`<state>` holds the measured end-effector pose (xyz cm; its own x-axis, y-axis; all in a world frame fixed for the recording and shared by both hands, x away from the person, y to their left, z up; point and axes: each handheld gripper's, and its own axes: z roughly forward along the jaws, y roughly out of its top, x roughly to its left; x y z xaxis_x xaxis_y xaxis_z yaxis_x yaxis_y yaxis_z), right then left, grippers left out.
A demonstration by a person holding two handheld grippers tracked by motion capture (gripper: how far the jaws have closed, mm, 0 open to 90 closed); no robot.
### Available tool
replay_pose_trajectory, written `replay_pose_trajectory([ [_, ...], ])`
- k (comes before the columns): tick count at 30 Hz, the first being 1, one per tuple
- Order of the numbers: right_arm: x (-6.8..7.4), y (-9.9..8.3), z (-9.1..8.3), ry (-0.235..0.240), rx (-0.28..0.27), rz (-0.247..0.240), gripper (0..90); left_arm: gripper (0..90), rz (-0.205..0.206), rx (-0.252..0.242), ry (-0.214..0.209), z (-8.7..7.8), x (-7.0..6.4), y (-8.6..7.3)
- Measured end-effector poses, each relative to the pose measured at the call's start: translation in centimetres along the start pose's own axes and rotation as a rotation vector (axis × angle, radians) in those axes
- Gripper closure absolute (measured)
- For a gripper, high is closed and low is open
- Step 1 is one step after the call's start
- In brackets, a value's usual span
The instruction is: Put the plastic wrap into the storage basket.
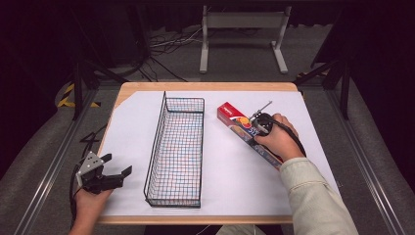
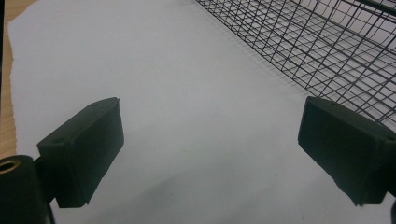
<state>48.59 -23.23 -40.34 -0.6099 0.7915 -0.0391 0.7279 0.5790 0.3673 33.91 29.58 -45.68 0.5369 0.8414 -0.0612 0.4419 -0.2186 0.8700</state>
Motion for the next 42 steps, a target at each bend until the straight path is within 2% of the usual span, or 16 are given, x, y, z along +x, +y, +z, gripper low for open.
replay_pose_trajectory([
  [2,0.1,0.1,-0.2,0.004,-0.003,0.017,39.6,7.6,-0.002,-0.002,0.0,0.0,0.0,0.0],
  [6,0.1,0.3,-0.8,-0.014,0.004,0.016,39.8,7.8,0.004,-0.012,0.018,-0.1,-0.1,-0.1],
  [9,0.1,0.6,-1.8,-0.011,0.013,0.031,39.8,8.3,0.031,-0.018,0.036,-0.1,-0.5,-0.2],
  [12,0.1,0.9,-2.6,-0.023,0.019,0.031,39.8,7.8,0.017,-0.031,0.03,-0.2,-0.3,-0.3],
  [15,0.3,1.1,-3.5,-0.028,0.008,0.038,39.7,7.3,0.011,-0.039,0.027,-0.3,-0.3,-0.3],
  [28,1.0,1.9,-6.5,-0.037,-0.028,0.061,39.5,6.8,0.027,-0.057,0.039,-0.5,-0.5,-0.4],
  [31,1.3,2.0,-7.1,-0.027,-0.03,0.091,39.5,6.5,0.019,-0.06,0.035,-0.5,-0.4,-0.4],
  [37,2.6,2.2,-7.9,-0.058,-0.046,0.211,39.6,6.3,0.033,-0.074,0.041,-0.7,-0.5,-0.5],
  [39,3.0,2.4,-8.0,-0.057,-0.06,0.247,39.6,6.2,0.035,-0.081,0.033,-0.7,-0.6,-0.5],
  [40,3.0,2.4,-8.0,-0.057,-0.06,0.247,39.6,6.2,0.035,-0.081,0.033,-0.7,-0.6,-0.5],
  [41,3.5,2.7,-8.2,-0.048,-0.077,0.285,39.6,6.2,0.042,-0.081,0.035,-0.7,-0.7,-0.5],
  [42,3.5,2.7,-8.2,-0.048,-0.077,0.285,39.6,6.3,0.042,-0.081,0.035,-0.7,-0.7,-0.5],
])
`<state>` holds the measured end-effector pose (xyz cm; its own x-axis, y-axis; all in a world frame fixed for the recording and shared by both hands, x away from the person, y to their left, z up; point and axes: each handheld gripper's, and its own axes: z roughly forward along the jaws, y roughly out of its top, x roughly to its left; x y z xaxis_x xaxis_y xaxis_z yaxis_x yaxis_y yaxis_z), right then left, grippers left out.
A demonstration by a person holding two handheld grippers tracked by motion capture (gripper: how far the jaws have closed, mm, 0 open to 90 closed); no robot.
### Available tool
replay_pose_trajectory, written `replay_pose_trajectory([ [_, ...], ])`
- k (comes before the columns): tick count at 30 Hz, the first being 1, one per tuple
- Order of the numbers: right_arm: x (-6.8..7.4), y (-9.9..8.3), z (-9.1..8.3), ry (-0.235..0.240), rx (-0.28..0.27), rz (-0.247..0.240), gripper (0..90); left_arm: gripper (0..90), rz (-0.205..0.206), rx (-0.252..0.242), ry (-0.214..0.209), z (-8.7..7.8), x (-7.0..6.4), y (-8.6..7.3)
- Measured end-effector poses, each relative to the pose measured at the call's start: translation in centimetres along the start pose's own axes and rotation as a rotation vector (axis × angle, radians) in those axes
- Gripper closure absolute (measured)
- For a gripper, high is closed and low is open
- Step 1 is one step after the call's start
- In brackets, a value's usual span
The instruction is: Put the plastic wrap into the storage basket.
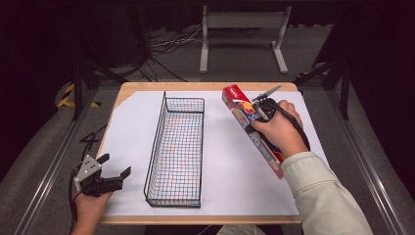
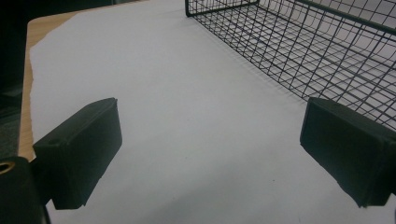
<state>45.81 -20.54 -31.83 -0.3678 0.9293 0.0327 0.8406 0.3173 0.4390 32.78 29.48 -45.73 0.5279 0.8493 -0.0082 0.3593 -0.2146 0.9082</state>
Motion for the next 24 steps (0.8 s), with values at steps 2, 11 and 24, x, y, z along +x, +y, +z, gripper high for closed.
replay_pose_trajectory([
  [2,1.0,0.3,-0.3,-0.005,-0.011,0.083,39.7,6.6,0.003,0.008,-0.002,0.0,0.1,0.1],
  [11,4.5,1.5,-0.7,-0.018,-0.022,0.176,39.6,6.8,-0.031,0.01,-0.016,-0.4,0.8,1.2],
  [24,8.7,2.7,-0.5,0.02,-0.059,0.32,39.6,6.7,-0.081,-0.041,-0.064,-0.6,1.0,1.9],
])
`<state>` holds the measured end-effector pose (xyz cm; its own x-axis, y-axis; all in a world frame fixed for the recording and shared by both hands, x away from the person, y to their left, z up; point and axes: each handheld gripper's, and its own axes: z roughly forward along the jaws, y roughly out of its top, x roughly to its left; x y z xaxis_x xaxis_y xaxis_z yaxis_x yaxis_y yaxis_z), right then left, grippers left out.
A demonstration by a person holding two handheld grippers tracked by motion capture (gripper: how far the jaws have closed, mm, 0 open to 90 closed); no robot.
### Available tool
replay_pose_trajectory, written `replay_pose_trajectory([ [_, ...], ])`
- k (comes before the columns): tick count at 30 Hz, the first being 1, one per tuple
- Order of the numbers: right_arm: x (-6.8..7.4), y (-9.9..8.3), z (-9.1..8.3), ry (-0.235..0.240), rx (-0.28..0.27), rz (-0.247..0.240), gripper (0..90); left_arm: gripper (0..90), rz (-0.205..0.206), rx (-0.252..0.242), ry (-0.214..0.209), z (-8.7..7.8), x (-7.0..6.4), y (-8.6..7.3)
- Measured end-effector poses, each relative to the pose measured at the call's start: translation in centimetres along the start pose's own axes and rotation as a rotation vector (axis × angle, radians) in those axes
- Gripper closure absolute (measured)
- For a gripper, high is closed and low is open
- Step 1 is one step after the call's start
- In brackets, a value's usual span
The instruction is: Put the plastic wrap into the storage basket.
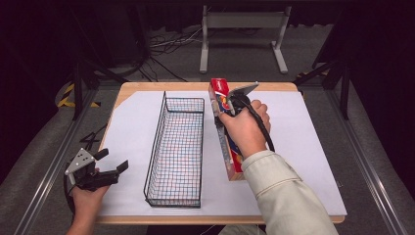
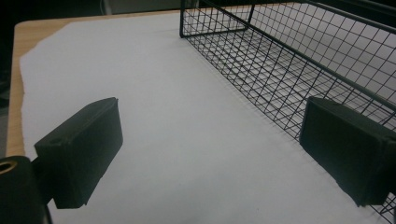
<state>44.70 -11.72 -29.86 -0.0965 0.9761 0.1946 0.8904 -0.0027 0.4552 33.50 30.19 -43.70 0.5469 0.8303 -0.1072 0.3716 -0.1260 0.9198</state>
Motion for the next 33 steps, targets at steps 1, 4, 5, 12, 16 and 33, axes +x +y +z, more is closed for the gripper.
replay_pose_trajectory([
  [1,0.2,0.0,0.0,0.003,-0.002,0.006,39.6,6.8,0.005,-0.005,0.0,-0.1,-0.1,0.1],
  [4,0.9,-0.1,0.1,0.016,-0.014,0.041,39.6,6.8,0.018,-0.013,0.007,-0.2,-0.3,0.2],
  [5,1.2,-0.2,0.2,0.011,-0.012,0.044,39.7,6.8,0.017,-0.013,0.007,-0.3,-0.3,0.3],
  [12,2.8,-0.8,0.6,-0.005,-0.018,0.088,39.7,7.0,0.024,-0.008,0.023,0.1,-0.4,0.1],
  [16,3.6,-1.0,0.8,0.017,-0.037,0.121,39.8,7.2,0.012,0.0,-0.006,0.3,-0.3,-0.1],
  [33,7.8,-2.0,2.2,0.078,-0.073,0.155,39.6,6.8,0.021,-0.013,-0.03,0.8,-0.5,0.2],
])
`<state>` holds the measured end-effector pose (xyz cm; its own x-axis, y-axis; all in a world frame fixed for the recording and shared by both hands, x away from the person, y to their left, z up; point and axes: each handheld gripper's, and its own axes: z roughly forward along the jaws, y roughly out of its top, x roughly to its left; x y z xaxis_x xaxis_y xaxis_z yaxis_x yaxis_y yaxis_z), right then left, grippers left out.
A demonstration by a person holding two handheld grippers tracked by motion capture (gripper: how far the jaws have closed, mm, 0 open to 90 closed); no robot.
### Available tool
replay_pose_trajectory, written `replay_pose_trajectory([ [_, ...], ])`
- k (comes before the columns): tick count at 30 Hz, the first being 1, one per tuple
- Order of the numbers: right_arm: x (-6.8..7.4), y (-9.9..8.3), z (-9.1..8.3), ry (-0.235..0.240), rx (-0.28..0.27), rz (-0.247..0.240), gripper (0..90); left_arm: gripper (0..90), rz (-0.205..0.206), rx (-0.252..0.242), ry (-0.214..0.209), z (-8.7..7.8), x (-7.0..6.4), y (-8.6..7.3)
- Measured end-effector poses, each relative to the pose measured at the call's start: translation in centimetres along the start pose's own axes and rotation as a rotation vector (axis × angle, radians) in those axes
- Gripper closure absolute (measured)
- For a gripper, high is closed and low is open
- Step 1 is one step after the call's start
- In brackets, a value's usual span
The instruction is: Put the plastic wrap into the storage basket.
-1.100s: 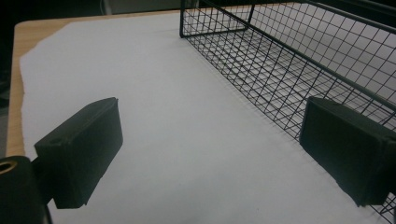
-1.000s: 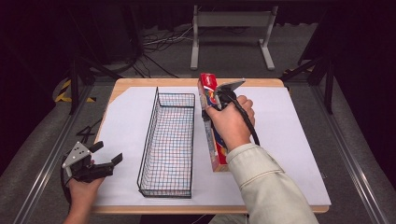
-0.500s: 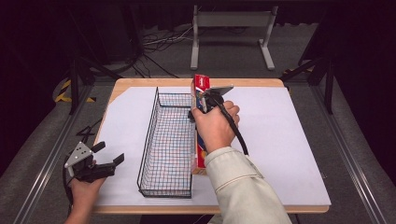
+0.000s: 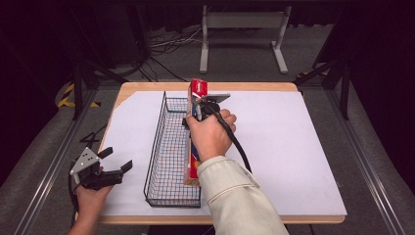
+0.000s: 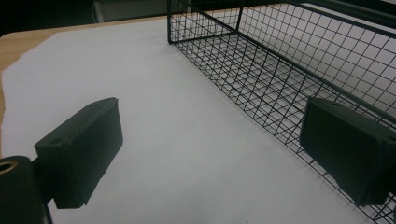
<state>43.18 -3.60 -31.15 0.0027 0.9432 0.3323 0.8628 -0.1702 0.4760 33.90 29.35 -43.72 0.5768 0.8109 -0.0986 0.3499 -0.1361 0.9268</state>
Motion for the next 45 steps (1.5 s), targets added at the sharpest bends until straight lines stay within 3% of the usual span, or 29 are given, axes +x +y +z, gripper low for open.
replay_pose_trajectory([
  [5,0.8,-0.3,0.6,0.0,0.0,0.007,39.6,6.8,-0.009,-0.01,0.005,-0.2,0.1,0.1],
  [9,1.4,-0.6,1.2,-0.033,0.003,0.028,39.5,6.8,-0.01,-0.011,0.008,-0.4,0.4,0.1],
  [20,2.9,-1.9,2.6,-0.053,0.005,0.027,39.4,6.8,-0.013,-0.012,0.011,-0.4,0.5,0.1],
  [29,3.0,-2.7,3.9,-0.061,0.029,0.011,39.3,6.8,-0.01,-0.007,0.014,-0.2,0.4,0.1],
  [45,2.6,-3.8,6.2,-0.124,0.054,-0.011,39.0,6.6,-0.006,0.0,0.018,-0.1,0.5,0.0],
])
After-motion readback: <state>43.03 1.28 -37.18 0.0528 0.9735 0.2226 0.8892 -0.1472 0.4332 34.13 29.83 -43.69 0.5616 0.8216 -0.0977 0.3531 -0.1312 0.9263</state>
